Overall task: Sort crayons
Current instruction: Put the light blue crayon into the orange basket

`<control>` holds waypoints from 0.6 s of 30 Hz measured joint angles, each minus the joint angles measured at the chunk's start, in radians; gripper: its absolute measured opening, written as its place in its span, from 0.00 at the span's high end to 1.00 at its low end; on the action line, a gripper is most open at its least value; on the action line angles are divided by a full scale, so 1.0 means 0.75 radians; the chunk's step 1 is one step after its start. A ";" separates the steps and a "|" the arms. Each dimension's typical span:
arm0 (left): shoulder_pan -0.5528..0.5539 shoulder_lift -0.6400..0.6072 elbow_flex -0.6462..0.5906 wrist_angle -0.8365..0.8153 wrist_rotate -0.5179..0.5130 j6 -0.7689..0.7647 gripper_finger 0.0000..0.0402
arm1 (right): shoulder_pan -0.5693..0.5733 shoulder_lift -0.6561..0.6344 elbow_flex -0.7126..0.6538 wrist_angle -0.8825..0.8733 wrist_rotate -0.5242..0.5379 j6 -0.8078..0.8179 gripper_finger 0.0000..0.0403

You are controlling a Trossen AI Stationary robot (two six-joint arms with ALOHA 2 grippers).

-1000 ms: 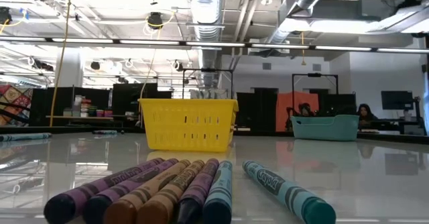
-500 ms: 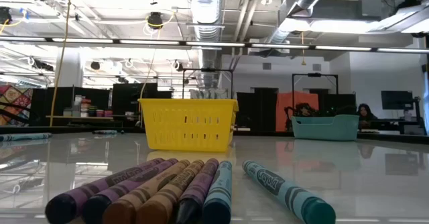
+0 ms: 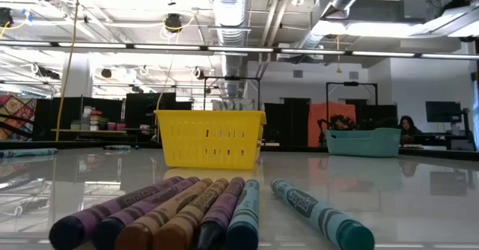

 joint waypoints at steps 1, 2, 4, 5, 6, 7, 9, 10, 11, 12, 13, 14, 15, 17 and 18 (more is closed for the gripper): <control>0.009 0.000 0.000 0.014 0.021 0.000 0.59 | -0.001 0.001 0.000 0.012 -0.011 -0.014 1.00; 0.015 0.000 0.000 0.029 0.030 -0.001 0.59 | -0.005 0.002 0.000 0.024 -0.020 -0.018 1.00; 0.020 0.000 0.000 0.059 0.031 0.012 0.59 | -0.008 0.002 0.000 0.034 -0.036 -0.022 1.00; 0.020 0.001 0.000 0.083 0.043 0.029 0.59 | -0.009 0.002 0.000 0.041 -0.043 -0.027 1.00; 0.020 0.001 0.000 0.104 0.064 0.048 0.59 | -0.008 0.002 0.000 0.050 -0.048 -0.036 1.00; 0.020 0.001 0.000 0.125 0.080 0.066 0.59 | -0.008 0.002 0.000 0.061 -0.050 -0.045 1.00; 0.020 0.001 0.000 0.151 0.104 0.095 0.62 | -0.007 0.003 0.000 0.072 -0.052 -0.061 1.00; 0.020 0.001 0.001 0.154 0.110 0.105 0.65 | -0.007 0.003 0.000 0.079 -0.052 -0.069 1.00; 0.020 0.001 0.001 0.154 0.109 0.117 0.68 | -0.007 0.003 0.000 0.085 -0.052 -0.077 1.00; 0.020 0.001 0.001 0.153 0.109 0.126 0.72 | -0.007 0.003 0.000 0.087 -0.052 -0.085 1.00; 0.020 0.001 0.001 0.153 0.110 0.135 0.76 | -0.007 0.003 0.000 0.088 -0.052 -0.090 1.00; 0.020 0.002 0.001 0.153 0.119 0.143 0.81 | -0.007 0.003 0.000 0.088 -0.052 -0.090 1.00; 0.020 0.002 0.001 0.154 0.135 0.148 0.86 | -0.007 0.003 0.000 0.087 -0.052 -0.090 1.00; 0.021 0.002 0.001 0.154 0.148 0.146 0.93 | -0.007 0.003 0.000 0.086 -0.057 -0.089 1.00; 0.021 0.002 0.001 0.155 0.148 0.147 0.96 | -0.008 0.003 0.000 0.086 -0.057 -0.089 1.00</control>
